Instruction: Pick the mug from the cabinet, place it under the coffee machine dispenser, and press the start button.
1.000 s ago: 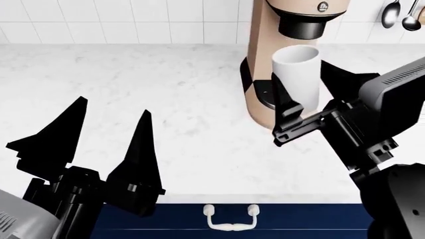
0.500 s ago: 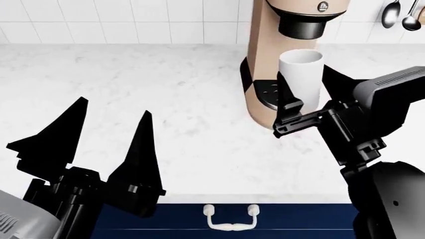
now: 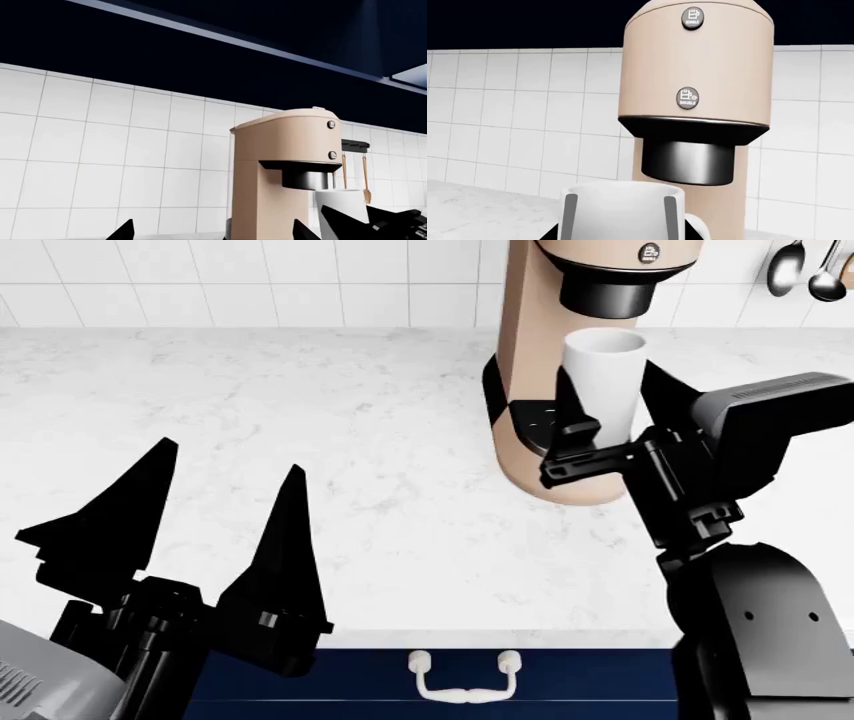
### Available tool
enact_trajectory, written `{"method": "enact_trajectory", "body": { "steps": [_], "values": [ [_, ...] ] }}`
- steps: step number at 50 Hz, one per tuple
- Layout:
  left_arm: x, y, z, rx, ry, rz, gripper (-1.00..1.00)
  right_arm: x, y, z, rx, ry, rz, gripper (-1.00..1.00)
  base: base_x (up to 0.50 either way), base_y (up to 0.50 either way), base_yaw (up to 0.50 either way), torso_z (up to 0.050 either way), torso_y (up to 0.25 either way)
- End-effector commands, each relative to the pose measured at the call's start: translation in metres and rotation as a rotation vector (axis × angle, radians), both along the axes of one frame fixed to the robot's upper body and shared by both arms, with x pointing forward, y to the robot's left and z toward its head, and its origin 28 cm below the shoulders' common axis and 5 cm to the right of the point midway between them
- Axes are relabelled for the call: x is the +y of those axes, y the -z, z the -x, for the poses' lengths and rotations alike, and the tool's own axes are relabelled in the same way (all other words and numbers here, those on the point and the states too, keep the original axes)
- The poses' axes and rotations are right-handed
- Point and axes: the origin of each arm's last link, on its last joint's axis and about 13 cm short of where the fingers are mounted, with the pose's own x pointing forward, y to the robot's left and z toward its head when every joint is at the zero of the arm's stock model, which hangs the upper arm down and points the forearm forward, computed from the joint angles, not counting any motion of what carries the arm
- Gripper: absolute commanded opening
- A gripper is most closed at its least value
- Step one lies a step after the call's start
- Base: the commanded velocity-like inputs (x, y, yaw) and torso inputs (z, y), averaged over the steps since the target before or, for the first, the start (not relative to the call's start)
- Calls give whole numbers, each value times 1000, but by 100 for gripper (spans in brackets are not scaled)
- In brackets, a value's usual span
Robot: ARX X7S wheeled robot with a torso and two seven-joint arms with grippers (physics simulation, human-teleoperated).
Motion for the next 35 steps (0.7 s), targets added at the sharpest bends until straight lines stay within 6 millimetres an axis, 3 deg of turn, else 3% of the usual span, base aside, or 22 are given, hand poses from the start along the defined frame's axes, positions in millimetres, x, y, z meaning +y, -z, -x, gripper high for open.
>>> {"method": "enact_trajectory", "body": {
  "steps": [1, 25, 35],
  "values": [
    [0, 0, 1, 1, -2, 1, 100, 4, 3, -5, 0, 1, 0, -100, 0, 0, 0, 0, 0],
    [1, 1, 0, 2, -6, -1, 100, 4, 21, -26, 11, 68, -16, -100, 0, 0, 0, 0, 1],
    [1, 2, 1, 4, -9, -1, 100, 7, 17, -34, 0, 71, -18, -100, 0, 0, 0, 0, 0]
  ]
}}
